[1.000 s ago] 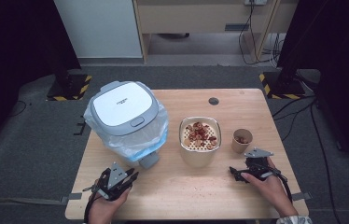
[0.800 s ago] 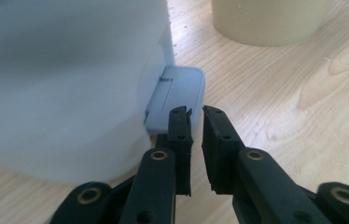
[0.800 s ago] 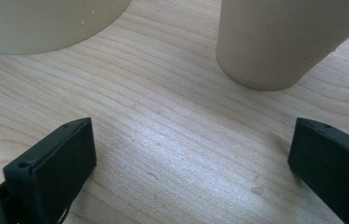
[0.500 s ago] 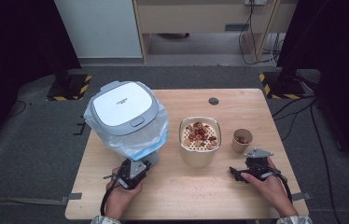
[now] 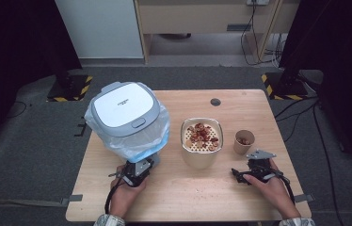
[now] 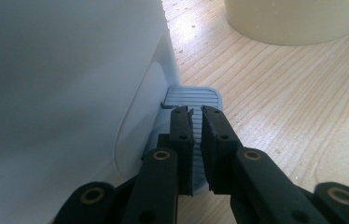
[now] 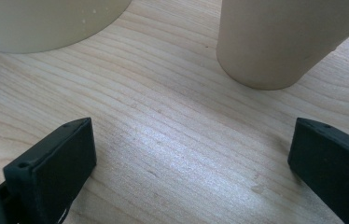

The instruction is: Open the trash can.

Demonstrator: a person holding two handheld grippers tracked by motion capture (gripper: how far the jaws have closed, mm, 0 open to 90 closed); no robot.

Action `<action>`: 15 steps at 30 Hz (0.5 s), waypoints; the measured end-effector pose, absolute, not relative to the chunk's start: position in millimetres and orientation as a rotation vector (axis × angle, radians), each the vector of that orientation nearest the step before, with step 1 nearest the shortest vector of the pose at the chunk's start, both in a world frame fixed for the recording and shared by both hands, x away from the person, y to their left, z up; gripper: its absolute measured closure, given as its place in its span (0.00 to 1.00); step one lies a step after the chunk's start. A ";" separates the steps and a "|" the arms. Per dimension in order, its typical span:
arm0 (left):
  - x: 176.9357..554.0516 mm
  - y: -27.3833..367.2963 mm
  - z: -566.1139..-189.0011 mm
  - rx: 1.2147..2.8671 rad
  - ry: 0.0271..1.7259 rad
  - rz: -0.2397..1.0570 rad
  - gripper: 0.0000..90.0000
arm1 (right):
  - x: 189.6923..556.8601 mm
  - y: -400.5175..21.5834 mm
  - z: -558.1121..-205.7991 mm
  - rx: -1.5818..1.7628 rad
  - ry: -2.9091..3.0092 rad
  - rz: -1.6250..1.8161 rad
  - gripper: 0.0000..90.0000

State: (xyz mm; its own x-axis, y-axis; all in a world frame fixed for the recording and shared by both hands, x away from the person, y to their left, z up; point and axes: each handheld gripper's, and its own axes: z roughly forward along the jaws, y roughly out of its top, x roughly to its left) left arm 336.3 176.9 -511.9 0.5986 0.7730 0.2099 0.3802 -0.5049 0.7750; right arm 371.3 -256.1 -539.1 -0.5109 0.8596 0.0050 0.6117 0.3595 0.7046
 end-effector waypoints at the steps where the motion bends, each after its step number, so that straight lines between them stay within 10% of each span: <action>1: 336.3 176.9 -512.0 2.130 0.903 0.729 0.91 | 371.2 -256.1 -539.1 1.290 2.261 0.936 0.02; 15: 335.1 172.5 -518.1 2.147 0.917 0.738 0.97 | 371.2 -256.1 -539.1 1.290 2.262 0.936 0.02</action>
